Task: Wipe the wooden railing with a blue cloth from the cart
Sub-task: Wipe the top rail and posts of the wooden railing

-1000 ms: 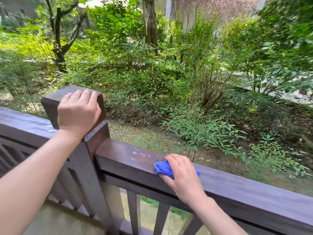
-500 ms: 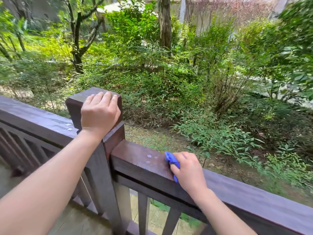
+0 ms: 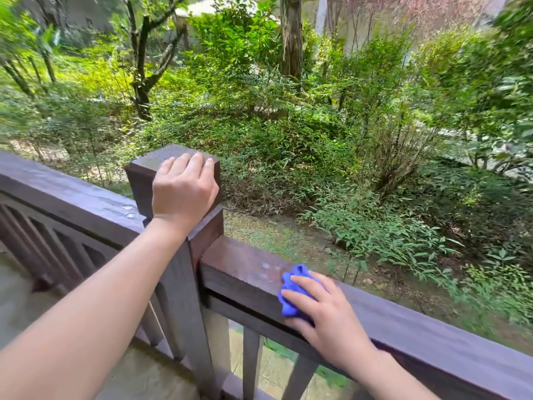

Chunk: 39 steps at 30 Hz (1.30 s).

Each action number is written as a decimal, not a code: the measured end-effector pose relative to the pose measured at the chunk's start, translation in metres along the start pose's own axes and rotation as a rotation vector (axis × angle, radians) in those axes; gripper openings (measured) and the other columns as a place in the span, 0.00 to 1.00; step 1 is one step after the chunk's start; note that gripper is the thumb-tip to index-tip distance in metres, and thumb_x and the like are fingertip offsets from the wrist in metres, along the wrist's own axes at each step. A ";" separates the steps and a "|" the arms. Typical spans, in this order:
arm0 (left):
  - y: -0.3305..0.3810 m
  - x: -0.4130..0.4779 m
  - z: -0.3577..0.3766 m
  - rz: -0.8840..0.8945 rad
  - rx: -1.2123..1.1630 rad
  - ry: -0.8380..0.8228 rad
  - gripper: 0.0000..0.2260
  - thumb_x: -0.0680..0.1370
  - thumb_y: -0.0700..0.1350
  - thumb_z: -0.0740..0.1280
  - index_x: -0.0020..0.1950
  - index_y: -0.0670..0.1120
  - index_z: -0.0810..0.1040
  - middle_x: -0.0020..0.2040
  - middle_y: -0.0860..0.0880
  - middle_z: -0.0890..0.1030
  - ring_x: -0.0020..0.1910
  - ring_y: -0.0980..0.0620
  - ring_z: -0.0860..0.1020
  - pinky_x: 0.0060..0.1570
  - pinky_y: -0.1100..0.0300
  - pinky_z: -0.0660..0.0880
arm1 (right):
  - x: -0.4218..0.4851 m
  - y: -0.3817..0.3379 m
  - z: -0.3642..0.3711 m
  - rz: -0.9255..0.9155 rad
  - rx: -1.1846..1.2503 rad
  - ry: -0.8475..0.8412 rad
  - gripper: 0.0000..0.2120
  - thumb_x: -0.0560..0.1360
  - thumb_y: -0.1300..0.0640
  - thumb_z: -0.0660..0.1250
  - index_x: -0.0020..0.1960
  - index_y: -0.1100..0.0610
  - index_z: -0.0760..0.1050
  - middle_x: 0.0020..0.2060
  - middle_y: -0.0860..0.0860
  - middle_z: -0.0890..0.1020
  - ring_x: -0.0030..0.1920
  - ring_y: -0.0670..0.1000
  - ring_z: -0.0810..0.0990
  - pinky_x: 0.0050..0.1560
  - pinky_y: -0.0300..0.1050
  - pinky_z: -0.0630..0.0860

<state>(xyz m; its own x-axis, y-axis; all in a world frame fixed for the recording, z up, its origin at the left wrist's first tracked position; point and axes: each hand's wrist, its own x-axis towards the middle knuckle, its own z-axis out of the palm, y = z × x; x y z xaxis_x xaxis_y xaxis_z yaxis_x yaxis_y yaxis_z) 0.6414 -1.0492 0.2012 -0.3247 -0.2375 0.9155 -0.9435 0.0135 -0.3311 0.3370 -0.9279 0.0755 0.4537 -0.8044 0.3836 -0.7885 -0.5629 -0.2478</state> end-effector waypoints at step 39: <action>0.000 0.001 0.001 -0.030 -0.015 0.002 0.09 0.76 0.42 0.64 0.50 0.45 0.85 0.49 0.45 0.86 0.47 0.43 0.85 0.49 0.52 0.81 | 0.155 -0.098 0.072 0.071 -0.035 -0.002 0.09 0.74 0.56 0.62 0.47 0.59 0.79 0.54 0.55 0.80 0.51 0.62 0.75 0.54 0.52 0.72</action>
<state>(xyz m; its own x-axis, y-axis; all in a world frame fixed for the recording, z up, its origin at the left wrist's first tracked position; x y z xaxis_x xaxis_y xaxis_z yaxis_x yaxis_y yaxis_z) 0.6408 -1.0501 0.2021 -0.2960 -0.2359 0.9256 -0.9538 0.0205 -0.2998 0.5147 -1.0114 0.0955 0.3969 -0.8425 0.3643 -0.8329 -0.4973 -0.2428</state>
